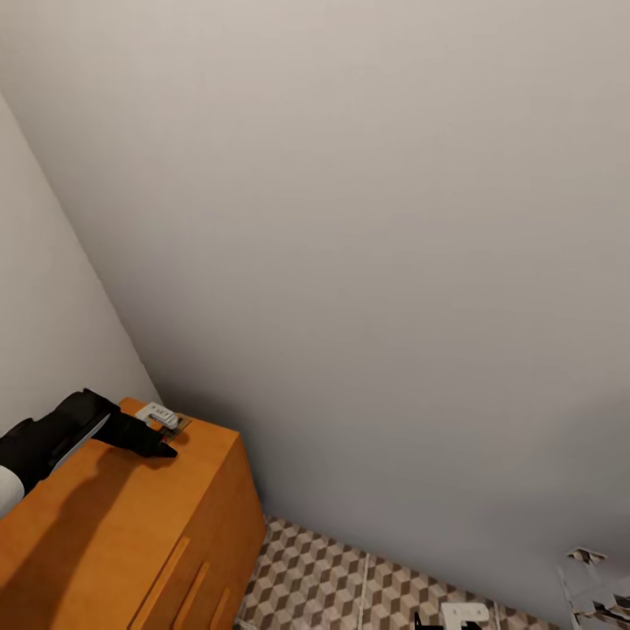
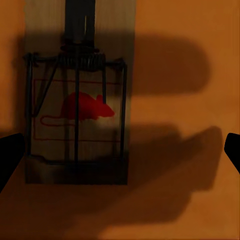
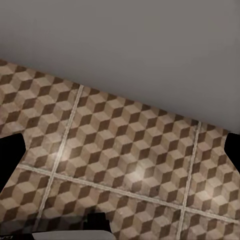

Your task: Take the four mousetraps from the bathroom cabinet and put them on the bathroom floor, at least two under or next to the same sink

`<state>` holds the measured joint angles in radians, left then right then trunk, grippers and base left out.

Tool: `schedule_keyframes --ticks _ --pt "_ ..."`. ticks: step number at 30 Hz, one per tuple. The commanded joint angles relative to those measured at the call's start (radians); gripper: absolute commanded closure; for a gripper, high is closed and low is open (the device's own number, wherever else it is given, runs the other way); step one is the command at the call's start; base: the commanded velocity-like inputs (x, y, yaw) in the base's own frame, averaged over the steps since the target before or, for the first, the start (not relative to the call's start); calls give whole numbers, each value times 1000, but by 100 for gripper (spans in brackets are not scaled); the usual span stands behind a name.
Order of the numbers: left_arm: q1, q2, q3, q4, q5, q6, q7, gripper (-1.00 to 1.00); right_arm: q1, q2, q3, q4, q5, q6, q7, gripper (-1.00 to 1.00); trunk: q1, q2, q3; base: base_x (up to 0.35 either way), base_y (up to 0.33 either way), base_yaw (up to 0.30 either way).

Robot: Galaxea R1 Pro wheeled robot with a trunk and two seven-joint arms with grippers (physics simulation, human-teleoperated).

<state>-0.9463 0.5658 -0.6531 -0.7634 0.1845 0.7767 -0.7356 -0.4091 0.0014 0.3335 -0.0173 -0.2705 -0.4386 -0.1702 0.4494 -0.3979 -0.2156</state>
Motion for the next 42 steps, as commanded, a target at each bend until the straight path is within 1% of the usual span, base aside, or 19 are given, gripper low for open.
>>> schedule_keyframes --ticks 1,16,31,42 --pt "-2 1 -5 1 10 7 4 -100 -1 0 9 0 -7 -3 -3 -100 1 -2 -2 0 0 0" --pt "-2 -1 -5 7 10 7 4 -100 -1 0 9 0 -8 -2 -3 -100 1 -2 -3 0 0 0" --pt "-2 -13 -5 17 10 7 4 -100 -1 0 9 0 -7 -2 -3 -100 1 -2 -3 0 0 0" --pt "-1 -15 -5 18 9 7 4 -100 -1 0 9 0 -8 -2 -3 -100 1 -2 -3 0 0 0"
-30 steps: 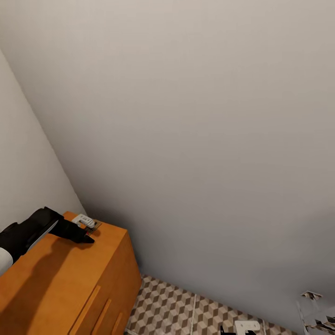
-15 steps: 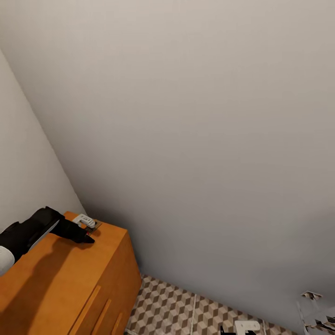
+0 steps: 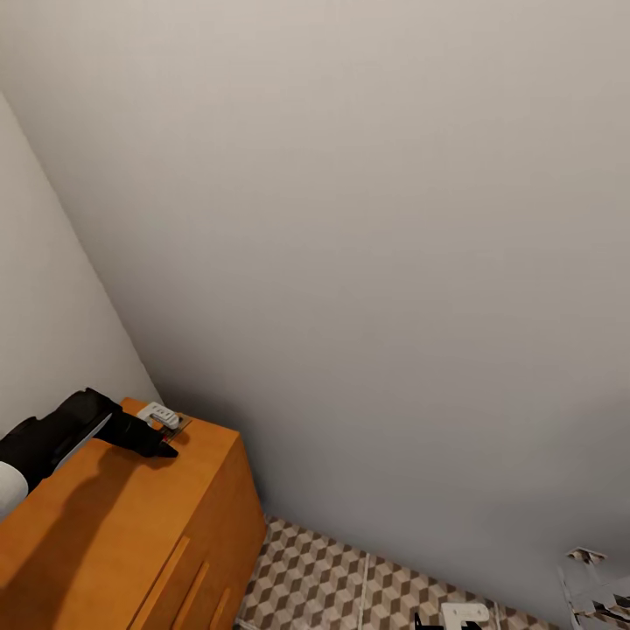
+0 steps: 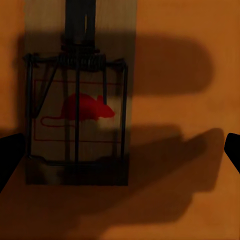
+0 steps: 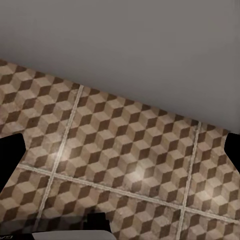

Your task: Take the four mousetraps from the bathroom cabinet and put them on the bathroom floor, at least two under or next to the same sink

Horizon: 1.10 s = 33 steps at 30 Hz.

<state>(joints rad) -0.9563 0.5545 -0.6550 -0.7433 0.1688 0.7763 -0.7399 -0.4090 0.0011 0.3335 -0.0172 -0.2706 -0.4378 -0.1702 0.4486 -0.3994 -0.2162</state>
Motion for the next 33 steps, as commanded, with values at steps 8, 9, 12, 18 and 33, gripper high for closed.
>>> schedule_keyframes --ticks 8,9,12,18,33 --pt "8 -4 -3 -2 25 8 8 -100 -1 0 9 0 -8 -3 -3 -100 1 -1 -2 0 0 0" --pt "8 -4 -3 -2 25 8 8 -100 -1 0 9 0 -7 -2 -3 -100 1 -1 -2 0 0 0" --pt "9 -4 -3 -2 24 8 8 -100 -1 0 9 0 -7 -3 -3 -100 1 -1 -2 0 0 0" --pt "10 -5 -3 5 24 -28 8 100 -1 0 9 0 -7 -2 -3 -100 1 -1 -2 0 0 0" --pt "10 -11 -3 41 24 -57 8 100 -1 0 9 0 -7 -3 -3 -100 1 -1 -2 0 0 0"
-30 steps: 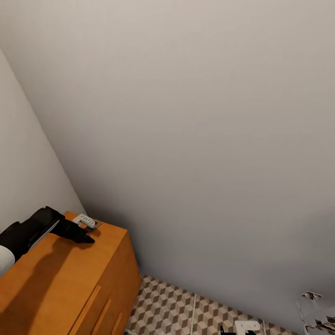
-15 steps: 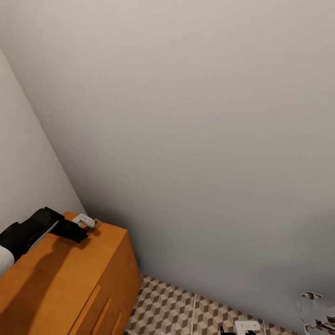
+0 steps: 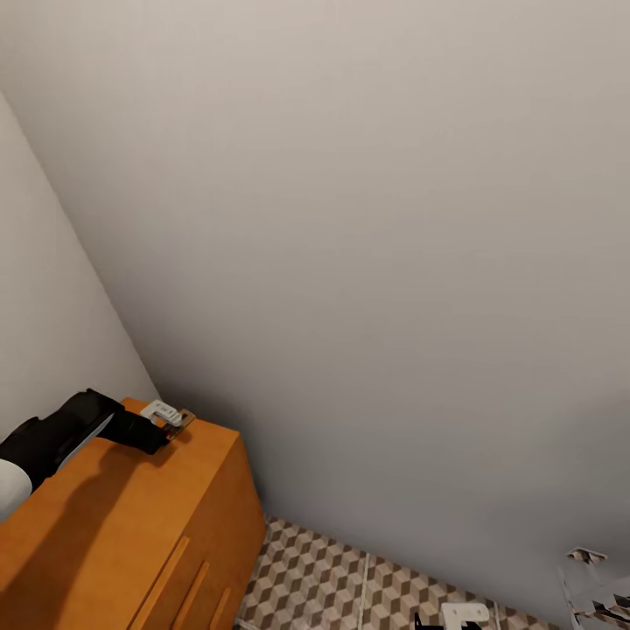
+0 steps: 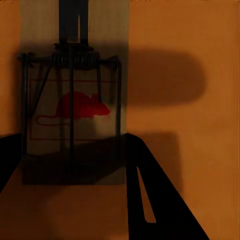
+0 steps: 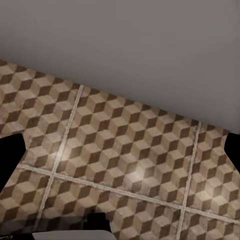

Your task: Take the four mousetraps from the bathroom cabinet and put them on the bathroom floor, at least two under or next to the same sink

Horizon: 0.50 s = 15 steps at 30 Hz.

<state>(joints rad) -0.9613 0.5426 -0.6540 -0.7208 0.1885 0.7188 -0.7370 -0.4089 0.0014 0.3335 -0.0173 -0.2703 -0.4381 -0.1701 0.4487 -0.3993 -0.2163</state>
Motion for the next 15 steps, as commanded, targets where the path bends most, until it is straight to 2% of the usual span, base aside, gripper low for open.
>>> schedule_keyframes --ticks 1,15 --pt "15 1 -4 18 5 1 5 100 -1 0 9 0 -8 -3 -3 -100 1 -1 -2 0 0 0" --pt "15 -4 -3 -12 5 2 5 100 -1 0 9 0 -8 -2 -3 -100 1 -1 -2 0 0 0"
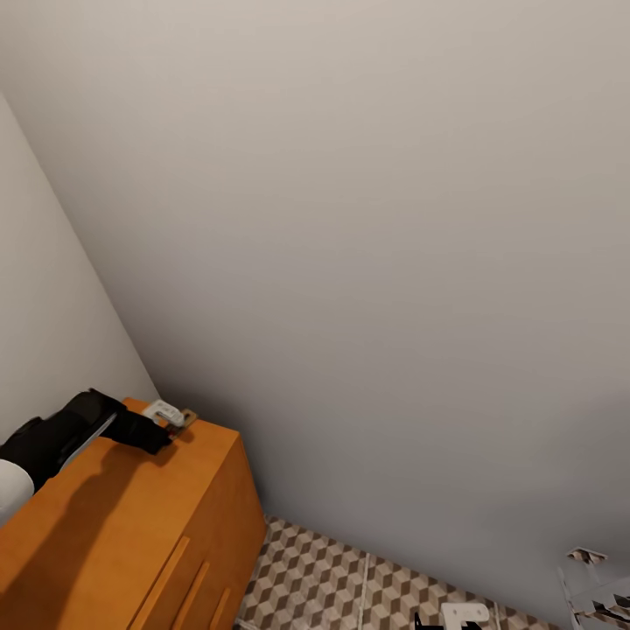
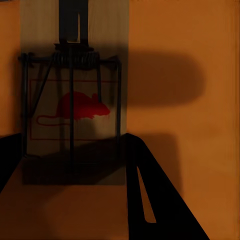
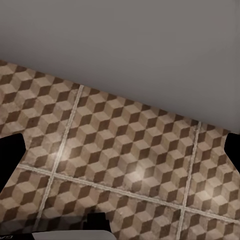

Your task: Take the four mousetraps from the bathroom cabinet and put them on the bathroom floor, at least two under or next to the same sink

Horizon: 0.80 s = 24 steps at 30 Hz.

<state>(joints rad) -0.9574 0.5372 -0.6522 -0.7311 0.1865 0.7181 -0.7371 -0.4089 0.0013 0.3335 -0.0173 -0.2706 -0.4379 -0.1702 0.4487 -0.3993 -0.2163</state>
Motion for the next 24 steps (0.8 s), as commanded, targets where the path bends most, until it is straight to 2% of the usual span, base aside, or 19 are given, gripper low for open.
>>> schedule_keyframes --ticks 1,24 --pt "11 1 -4 -5 7 3 5 100 -1 0 9 0 -8 -2 -3 -100 1 -1 -2 0 0 0" --pt "10 8 0 -92 7 10 4 100 -1 0 9 0 -7 -3 -3 -100 1 -1 -2 0 0 0"
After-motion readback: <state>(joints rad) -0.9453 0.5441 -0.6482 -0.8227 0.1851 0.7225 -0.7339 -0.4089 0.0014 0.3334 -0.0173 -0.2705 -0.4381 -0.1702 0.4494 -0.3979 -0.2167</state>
